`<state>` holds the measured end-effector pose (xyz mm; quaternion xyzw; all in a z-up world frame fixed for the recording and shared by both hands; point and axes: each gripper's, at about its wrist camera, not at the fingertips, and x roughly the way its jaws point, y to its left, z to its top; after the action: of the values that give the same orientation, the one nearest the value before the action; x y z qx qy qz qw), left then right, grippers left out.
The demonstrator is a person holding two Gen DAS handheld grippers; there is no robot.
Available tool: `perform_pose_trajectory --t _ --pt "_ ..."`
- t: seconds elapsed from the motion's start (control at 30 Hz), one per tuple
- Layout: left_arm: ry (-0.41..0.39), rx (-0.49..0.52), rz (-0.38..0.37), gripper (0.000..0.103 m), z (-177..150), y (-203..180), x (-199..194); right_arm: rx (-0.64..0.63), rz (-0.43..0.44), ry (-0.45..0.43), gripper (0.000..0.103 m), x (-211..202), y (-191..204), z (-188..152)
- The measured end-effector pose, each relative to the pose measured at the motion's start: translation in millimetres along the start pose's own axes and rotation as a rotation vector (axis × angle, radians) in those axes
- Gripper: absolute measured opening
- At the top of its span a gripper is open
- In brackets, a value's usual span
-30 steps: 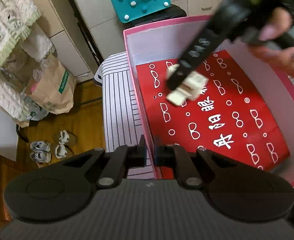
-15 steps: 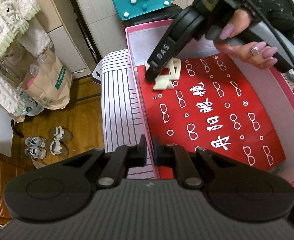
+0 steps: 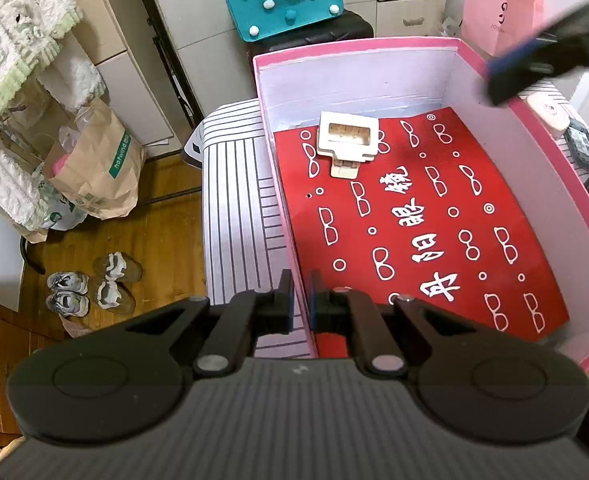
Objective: Organize rigid objects
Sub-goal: 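Grasp the white charger cube with the right gripper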
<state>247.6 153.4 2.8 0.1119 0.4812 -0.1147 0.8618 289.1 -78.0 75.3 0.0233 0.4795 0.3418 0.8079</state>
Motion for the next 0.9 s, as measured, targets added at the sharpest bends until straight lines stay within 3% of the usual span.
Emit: perform_pose_trajectory --t 0.17,0.3,0.43,0.53,0.63,0.9 --pt "-0.002 0.002 0.011 0.006 -1 0 -1 0.015 -0.047 -0.071 0.056 -39 -12 -39" --pt "-0.005 0.001 0.022 0.006 0 -2 -1 0.019 -0.114 -0.115 0.056 -47 -29 -71" --pt "-0.023 0.015 0.040 0.005 -3 -6 -1 -0.010 -0.210 -0.133 0.056 -40 -44 -109" --pt "-0.049 0.023 0.064 0.005 -7 -10 -2 -0.001 -0.188 -0.106 0.056 -28 -50 -133" --pt "-0.059 0.002 0.066 0.005 -9 -9 -4 -0.017 -0.200 -0.113 0.063 -17 -53 -151" --pt "-0.059 -0.026 0.075 0.004 -8 -9 -3 -0.234 -0.222 -0.093 0.063 14 -41 -171"
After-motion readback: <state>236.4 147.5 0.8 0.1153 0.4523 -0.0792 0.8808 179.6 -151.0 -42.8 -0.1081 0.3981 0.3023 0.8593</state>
